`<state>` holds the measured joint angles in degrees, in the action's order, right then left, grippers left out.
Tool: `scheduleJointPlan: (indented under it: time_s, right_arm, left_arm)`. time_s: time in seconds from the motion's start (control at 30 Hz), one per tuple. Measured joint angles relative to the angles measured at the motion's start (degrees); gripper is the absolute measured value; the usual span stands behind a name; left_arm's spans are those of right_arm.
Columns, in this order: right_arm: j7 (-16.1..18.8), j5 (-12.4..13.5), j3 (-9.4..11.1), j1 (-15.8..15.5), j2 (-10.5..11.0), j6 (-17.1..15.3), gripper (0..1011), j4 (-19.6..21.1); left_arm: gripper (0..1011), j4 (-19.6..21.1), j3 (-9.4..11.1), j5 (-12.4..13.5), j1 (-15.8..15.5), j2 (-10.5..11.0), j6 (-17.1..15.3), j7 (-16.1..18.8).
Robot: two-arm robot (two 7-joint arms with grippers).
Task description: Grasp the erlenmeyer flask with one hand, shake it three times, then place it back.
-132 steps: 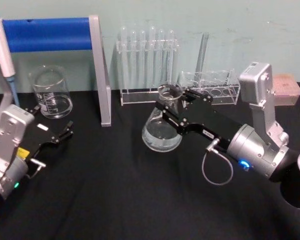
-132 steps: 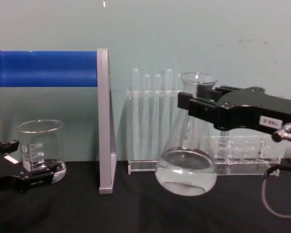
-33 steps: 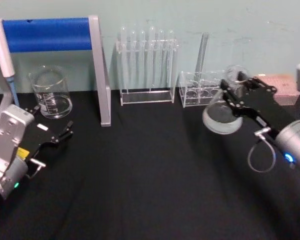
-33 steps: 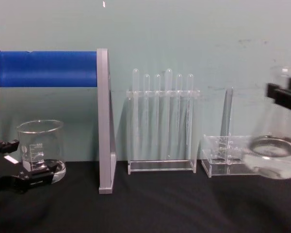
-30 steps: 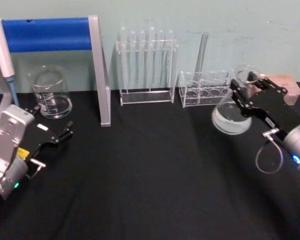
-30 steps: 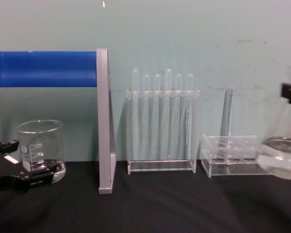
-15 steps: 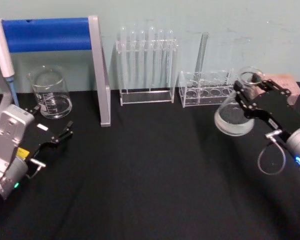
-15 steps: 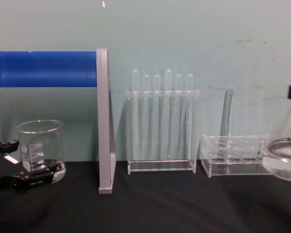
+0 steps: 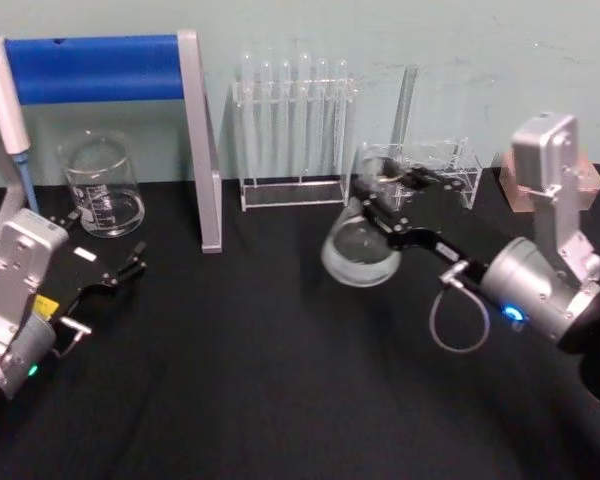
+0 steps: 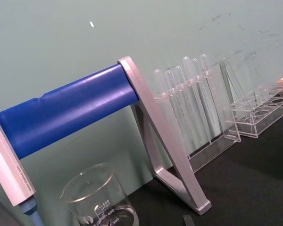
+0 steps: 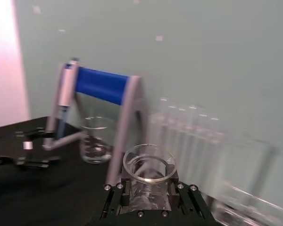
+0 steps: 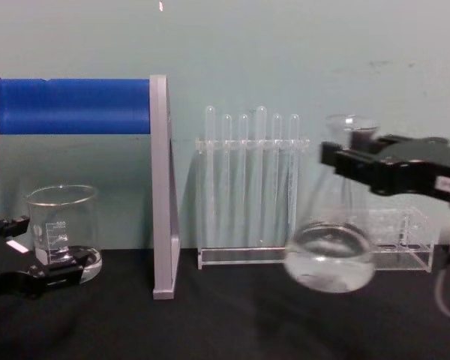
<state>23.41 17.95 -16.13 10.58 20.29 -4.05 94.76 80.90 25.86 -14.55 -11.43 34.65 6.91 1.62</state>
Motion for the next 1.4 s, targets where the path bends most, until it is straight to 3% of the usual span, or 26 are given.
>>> scheduleJointPlan:
  time_s: [0.23, 0.87, 1.4]
  right_arm:
    - [4.2, 2.5, -3.4, 2.9, -0.3, 0.1, 449, -3.0]
    - [6.1, 5.7, -6.1, 5.2, 1.6, 1.2, 448, -6.3]
    - [9.5, 7.5, -10.1, 7.8, 3.3, 3.2, 449, -10.8]
  left_arm:
    - [1001, 0.0, 0.0, 0.0, 0.0, 0.0, 0.0, 0.0]
    - [1001, 0.0, 0.0, 0.0, 0.0, 0.0, 0.0, 0.0]
    - [1001, 0.0, 0.0, 0.0, 0.0, 0.0, 0.0, 0.0]
